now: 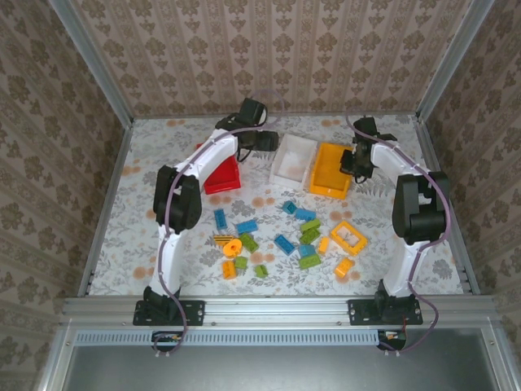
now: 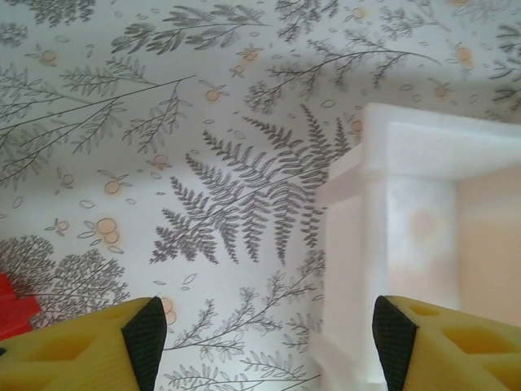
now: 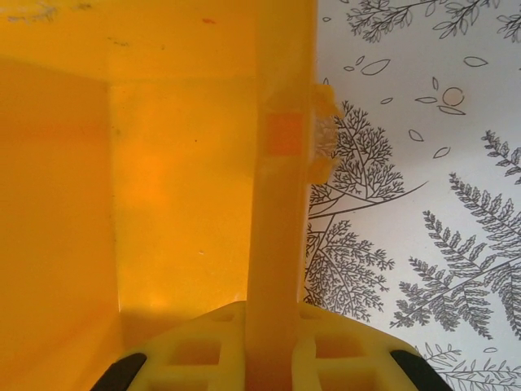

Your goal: Sort the legos into containers by color

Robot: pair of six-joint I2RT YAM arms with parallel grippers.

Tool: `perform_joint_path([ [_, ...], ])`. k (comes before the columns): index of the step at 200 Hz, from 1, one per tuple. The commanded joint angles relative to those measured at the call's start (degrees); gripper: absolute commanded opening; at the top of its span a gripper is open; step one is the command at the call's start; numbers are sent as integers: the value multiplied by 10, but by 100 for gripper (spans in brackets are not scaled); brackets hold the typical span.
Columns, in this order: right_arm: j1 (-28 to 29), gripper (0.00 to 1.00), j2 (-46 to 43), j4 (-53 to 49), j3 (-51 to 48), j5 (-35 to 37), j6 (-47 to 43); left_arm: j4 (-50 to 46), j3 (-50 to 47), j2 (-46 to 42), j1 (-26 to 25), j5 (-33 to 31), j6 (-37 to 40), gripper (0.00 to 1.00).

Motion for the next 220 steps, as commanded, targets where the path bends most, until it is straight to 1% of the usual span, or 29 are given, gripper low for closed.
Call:
perform_joint_path([
  [1, -5, 4, 22, -20, 34, -24, -15, -28, 62, 34, -5, 52, 9, 71],
  [19, -6, 4, 40, -26, 52, -34, -21, -67, 124, 82, -5, 71, 20, 67],
  [36, -7, 3, 51, -32, 64, -44, -23, -86, 157, 112, -8, 71, 30, 65],
  [85, -7, 3, 60, -37, 75, -60, -23, -89, 172, 141, -9, 65, 41, 59],
  [96, -6, 3, 61, -38, 75, -62, -24, -89, 172, 144, -11, 65, 43, 55],
  [114, -7, 3, 63, -38, 77, -66, -26, -94, 168, 145, -14, 51, 46, 46],
  [136, -6, 2, 66, -37, 81, -80, -36, -82, 126, 118, -19, 13, 38, 28],
  [153, -3, 2, 69, -36, 85, -92, -48, -58, 64, 75, -19, -22, 19, 19],
  [186, 10, 1, 68, -38, 88, -107, -71, -29, -47, -6, -19, -83, -30, 10],
  [220, 28, 1, 64, -41, 82, -111, -80, -10, -127, -52, -20, -96, -81, 8],
])
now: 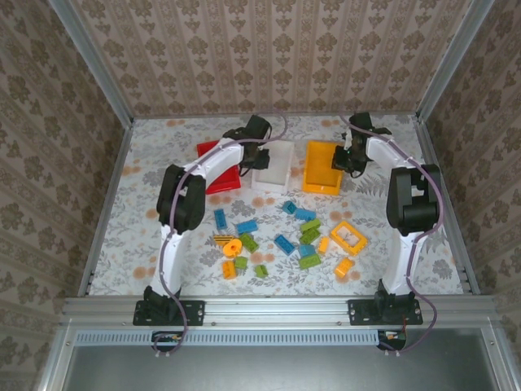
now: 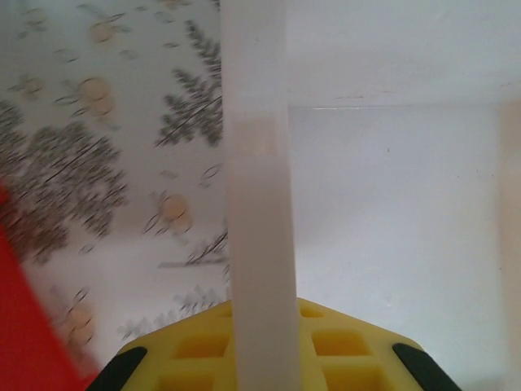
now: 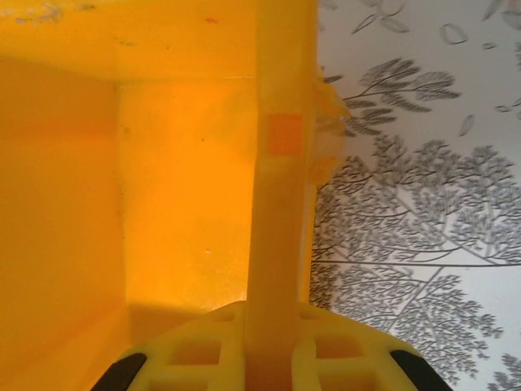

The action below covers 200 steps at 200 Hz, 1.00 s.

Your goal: Sort the legos into containers by color

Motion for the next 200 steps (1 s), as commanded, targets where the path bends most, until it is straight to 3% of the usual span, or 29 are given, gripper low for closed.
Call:
perform_joint_path([
  [1, 16, 1, 3, -21, 9, -24, -18, 21, -35, -47, -2, -36, -55, 8],
  [34, 25, 4, -7, -9, -10, -25, -19, 41, -92, -71, -5, -42, -104, 7],
  [78, 26, 8, -2, -10, -11, -23, -21, 25, -62, -47, -17, -54, -128, 13],
  [171, 26, 42, -49, -10, -24, 10, -7, -10, -16, -22, -18, -73, -131, 23],
  [200, 26, 46, -122, 11, -61, 39, 12, 0, -29, -61, -20, -77, -137, 35],
])
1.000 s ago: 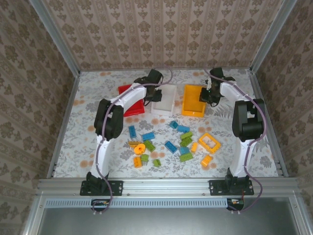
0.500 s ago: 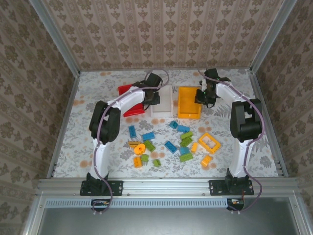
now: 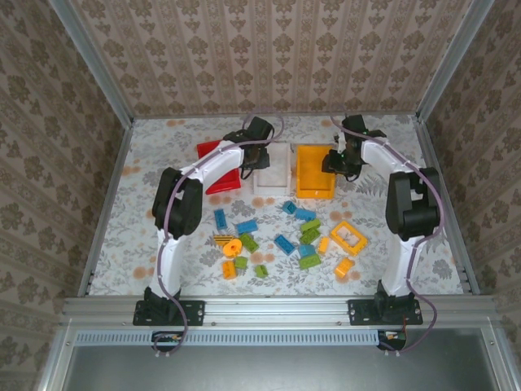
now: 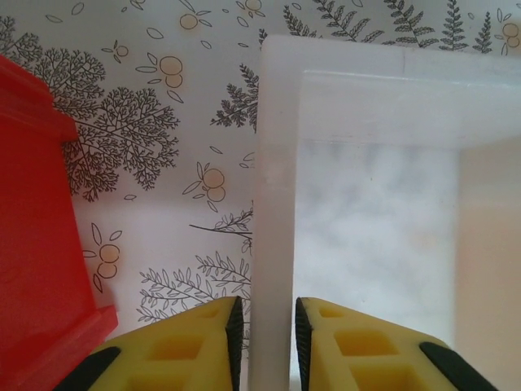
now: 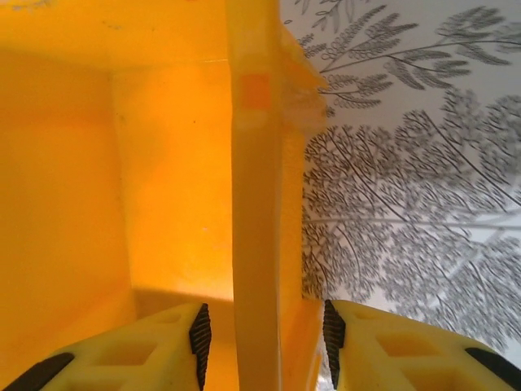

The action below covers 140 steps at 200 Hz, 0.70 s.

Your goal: Sort the legos into containers by color

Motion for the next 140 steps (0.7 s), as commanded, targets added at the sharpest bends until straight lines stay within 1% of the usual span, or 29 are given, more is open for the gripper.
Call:
perform_joint_path([
  [1, 1, 46, -82, 13, -26, 33, 21, -8, -1, -31, -3, -16, -12, 36],
  [23, 5, 47, -146, 10, -57, 63, 43, -2, -8, -74, -12, -24, -12, 51],
  [32, 12, 47, -175, 6, -77, 79, 53, 1, -14, -95, -17, -26, -12, 55],
  [51, 38, 46, -236, -2, -123, 111, 83, 25, -53, -151, -28, -16, -12, 61],
  [68, 77, 44, -288, -17, -168, 139, 115, 40, -92, -205, -43, -1, -4, 64],
  [79, 110, 43, -318, -29, -196, 157, 142, 39, -119, -241, -58, 6, 4, 64],
  [82, 122, 42, -340, -32, -205, 162, 147, 40, -129, -252, -63, 8, 6, 64],
  [94, 167, 42, -382, -39, -242, 182, 171, 41, -172, -298, -83, 14, 17, 65],
  [114, 245, 42, -442, -67, -302, 206, 218, 39, -262, -383, -115, 23, 5, 66],
  [131, 328, 44, -482, -106, -350, 243, 290, 35, -342, -457, -153, 15, -16, 68],
  [140, 373, 45, -500, -114, -378, 250, 338, 35, -382, -491, -178, 11, -28, 68],
])
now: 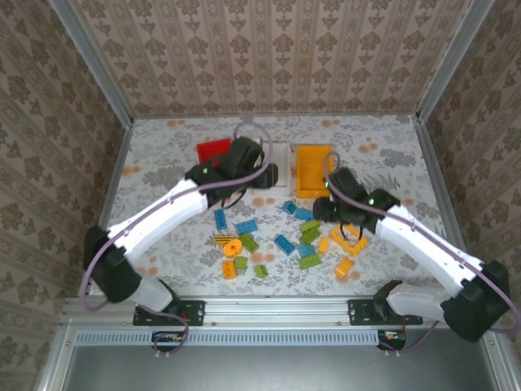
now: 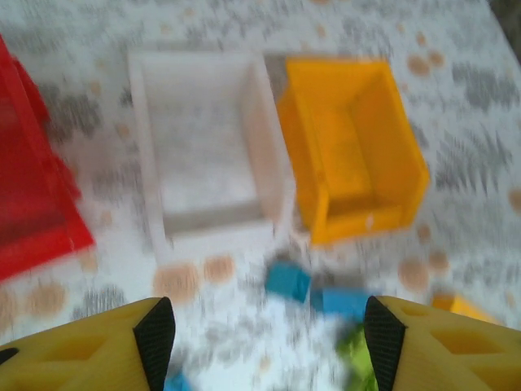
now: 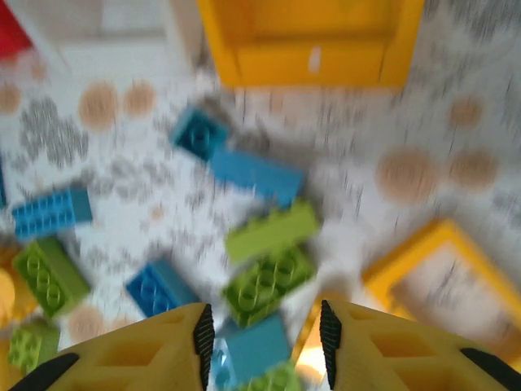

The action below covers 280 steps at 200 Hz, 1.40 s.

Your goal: Sort the legos into containers by color

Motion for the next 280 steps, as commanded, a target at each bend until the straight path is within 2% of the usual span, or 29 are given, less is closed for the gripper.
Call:
perform_joint_path([
  [1, 86, 45, -45, -71, -62, 65, 138, -20, -89, -74, -44, 1, -26, 68],
  [29, 210, 50, -59, -46, -121, 70, 277, -14, -181, -148, -119, -15, -64, 68],
  [49, 253, 55, -21, 0, -134, 62, 346, -6, -215, -170, -169, -39, -77, 68],
  [68, 277, 61, 26, 42, -138, 56, 414, 1, -241, -180, -189, -44, -86, 68],
  [100, 281, 74, 82, 54, -136, 60, 493, 13, -263, -203, -210, -60, -85, 69],
  [162, 246, 79, 124, 98, -147, 66, 542, 21, -304, -270, -211, -67, -70, 71],
  [204, 229, 75, 159, 141, -164, 55, 560, 14, -306, -276, -211, -66, -72, 71],
  [234, 226, 68, 174, 139, -164, 64, 560, 17, -305, -273, -211, -62, -73, 71],
  [280, 221, 47, 173, 144, -185, 61, 551, 24, -305, -269, -211, -56, -72, 70],
])
